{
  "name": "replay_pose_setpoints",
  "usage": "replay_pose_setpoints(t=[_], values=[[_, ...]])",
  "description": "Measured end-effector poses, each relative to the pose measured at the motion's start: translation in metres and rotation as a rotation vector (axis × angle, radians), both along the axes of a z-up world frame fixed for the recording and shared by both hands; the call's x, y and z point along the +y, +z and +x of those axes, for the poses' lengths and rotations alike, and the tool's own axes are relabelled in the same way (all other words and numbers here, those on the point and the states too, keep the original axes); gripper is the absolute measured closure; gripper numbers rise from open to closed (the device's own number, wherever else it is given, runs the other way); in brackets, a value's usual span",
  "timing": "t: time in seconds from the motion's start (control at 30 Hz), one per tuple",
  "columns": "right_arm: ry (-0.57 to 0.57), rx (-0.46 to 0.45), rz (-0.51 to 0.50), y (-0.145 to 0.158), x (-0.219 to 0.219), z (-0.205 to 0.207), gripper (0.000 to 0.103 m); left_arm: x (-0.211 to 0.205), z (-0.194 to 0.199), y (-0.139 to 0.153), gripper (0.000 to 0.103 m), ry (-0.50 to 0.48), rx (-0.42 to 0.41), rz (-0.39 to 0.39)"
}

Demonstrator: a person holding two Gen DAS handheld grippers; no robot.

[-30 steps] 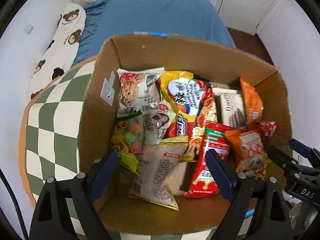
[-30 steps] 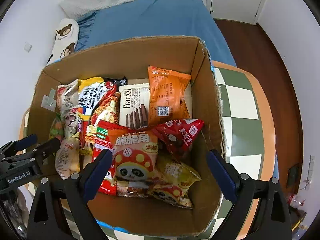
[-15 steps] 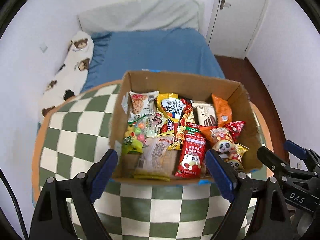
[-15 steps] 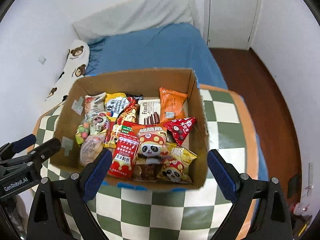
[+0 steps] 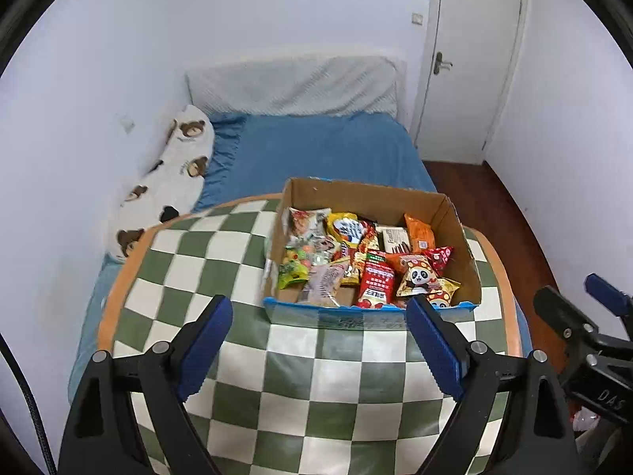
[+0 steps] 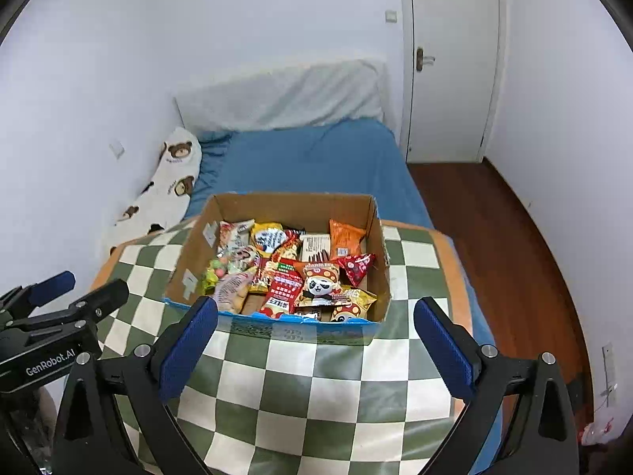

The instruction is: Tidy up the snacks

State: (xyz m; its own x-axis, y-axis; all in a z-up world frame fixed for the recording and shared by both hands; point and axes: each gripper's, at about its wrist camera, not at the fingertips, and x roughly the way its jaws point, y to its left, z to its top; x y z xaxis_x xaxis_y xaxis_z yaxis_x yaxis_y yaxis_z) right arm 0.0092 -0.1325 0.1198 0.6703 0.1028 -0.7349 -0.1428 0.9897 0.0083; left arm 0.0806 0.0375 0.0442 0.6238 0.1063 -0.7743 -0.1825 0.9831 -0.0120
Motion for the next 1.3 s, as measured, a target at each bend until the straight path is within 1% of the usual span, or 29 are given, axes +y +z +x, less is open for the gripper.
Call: replay_pose_setpoints(t=[0.07, 0.1, 0.13, 0.23, 0.33, 0.57, 0.73, 0.93, 1.1, 1.2, 1.3], values=[[0.001, -0.029, -0.005, 0.01, 0.0, -0.014, 0.0, -0.001, -0.013, 0.008, 0.011, 0.01, -0.025, 0.016], [0.001, -0.038, -0.008, 0.014, 0.001, -0.02, 0.0, -0.002, -0.019, 0.012, 0.004, 0.013, -0.034, 0.024], [0.002, -0.046, -0.011, 0.017, 0.001, -0.025, 0.0, -0.002, -0.024, 0.015, 0.0, 0.013, -0.043, 0.028], [0.001, -0.064, -0.007, 0.026, 0.0, -0.039, 0.0, -0.003, -0.037, 0.023, 0.0, 0.012, -0.067, 0.035], [0.0, -0.081, -0.006, 0.032, 0.0, -0.049, 0.0, -0.003, -0.044, 0.027, 0.0, 0.004, -0.071, 0.023], [0.0, -0.091, -0.02, 0.035, 0.001, -0.058, 0.0, -0.005, -0.05, 0.025, 0.0, 0.005, -0.07, 0.019], [-0.01, -0.072, -0.01, 0.026, -0.002, -0.047, 0.0, -0.008, -0.038, 0.013, 0.0, 0.002, -0.046, 0.018], [-0.038, -0.059, -0.013, 0.011, -0.008, -0.026, 0.0, -0.011, -0.016, -0.002, 0.0, 0.007, -0.031, 0.043], [-0.064, -0.064, -0.035, 0.002, -0.011, -0.005, 0.0, -0.012, 0.006, -0.019, 0.0, 0.006, 0.004, 0.048], [-0.077, -0.056, -0.045, -0.006, -0.013, 0.007, 0.0, -0.012, 0.018, -0.029, 0.0, 0.01, 0.019, 0.052], [-0.087, -0.035, -0.052, -0.016, -0.015, 0.02, 0.0, -0.013, 0.031, -0.041, 0.0, 0.003, 0.051, 0.05]])
